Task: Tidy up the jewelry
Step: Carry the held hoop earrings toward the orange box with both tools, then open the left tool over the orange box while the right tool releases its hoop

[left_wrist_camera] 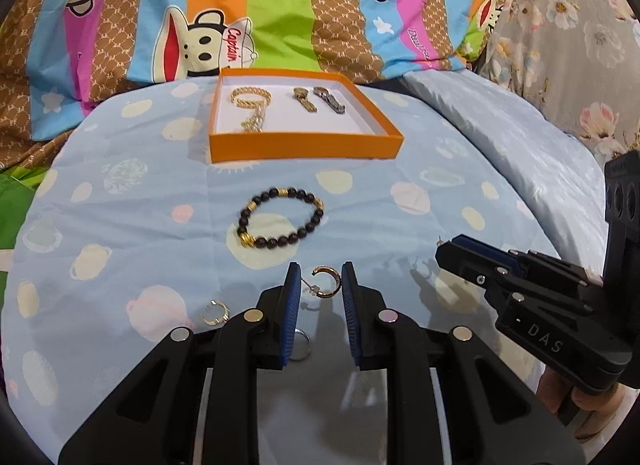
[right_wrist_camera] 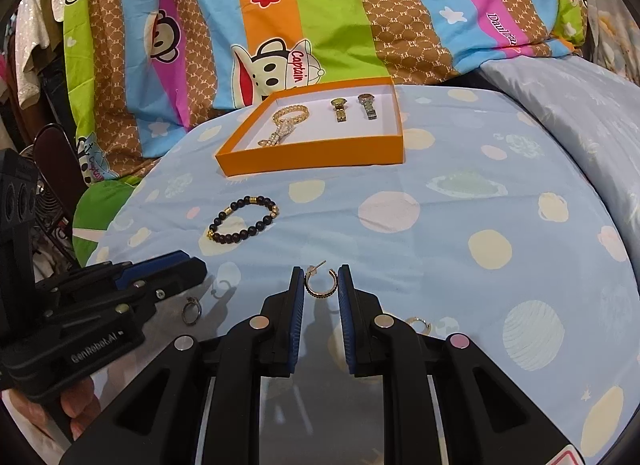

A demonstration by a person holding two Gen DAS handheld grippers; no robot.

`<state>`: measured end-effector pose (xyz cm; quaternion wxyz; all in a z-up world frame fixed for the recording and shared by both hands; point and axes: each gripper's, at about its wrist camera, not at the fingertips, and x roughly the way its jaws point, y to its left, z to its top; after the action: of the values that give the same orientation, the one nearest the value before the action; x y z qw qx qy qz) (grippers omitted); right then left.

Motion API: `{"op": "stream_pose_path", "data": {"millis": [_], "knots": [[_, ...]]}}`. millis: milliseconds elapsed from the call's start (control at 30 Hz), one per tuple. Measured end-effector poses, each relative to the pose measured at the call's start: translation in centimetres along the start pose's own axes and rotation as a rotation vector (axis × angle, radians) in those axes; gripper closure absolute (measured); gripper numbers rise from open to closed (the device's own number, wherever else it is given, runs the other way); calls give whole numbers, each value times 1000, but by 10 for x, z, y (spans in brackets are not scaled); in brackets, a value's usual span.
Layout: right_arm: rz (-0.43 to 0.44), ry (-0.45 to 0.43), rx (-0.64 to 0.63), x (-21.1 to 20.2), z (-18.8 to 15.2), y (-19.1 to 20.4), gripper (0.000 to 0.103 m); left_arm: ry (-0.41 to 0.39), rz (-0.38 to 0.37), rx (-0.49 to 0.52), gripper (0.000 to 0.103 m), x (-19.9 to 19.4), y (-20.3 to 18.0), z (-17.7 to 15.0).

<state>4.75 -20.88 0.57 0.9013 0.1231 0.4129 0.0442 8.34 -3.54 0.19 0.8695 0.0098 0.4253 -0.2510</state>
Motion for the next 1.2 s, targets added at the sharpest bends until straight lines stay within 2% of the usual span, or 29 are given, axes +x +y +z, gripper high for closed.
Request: {"op": "stream_pose_path", "data": {"millis": [267,500,700,933,1200], "knots": [[-2,-41,-6,0,33,-8,87,-72,40,-1,83,-6,17,40],[-11,-103,-28,12,87,-15,87,-118,35,13,83,11,21,89],[7,-93,-6,42,121,-25,87,-95,-9,-6,83,54,20,125],[19,-31,13,89,133,-31,87,-41,5,-13,83,106,21,136],[1,11,6,127,140,-33,87,-12,21,-30,83,136,30,138]]}}
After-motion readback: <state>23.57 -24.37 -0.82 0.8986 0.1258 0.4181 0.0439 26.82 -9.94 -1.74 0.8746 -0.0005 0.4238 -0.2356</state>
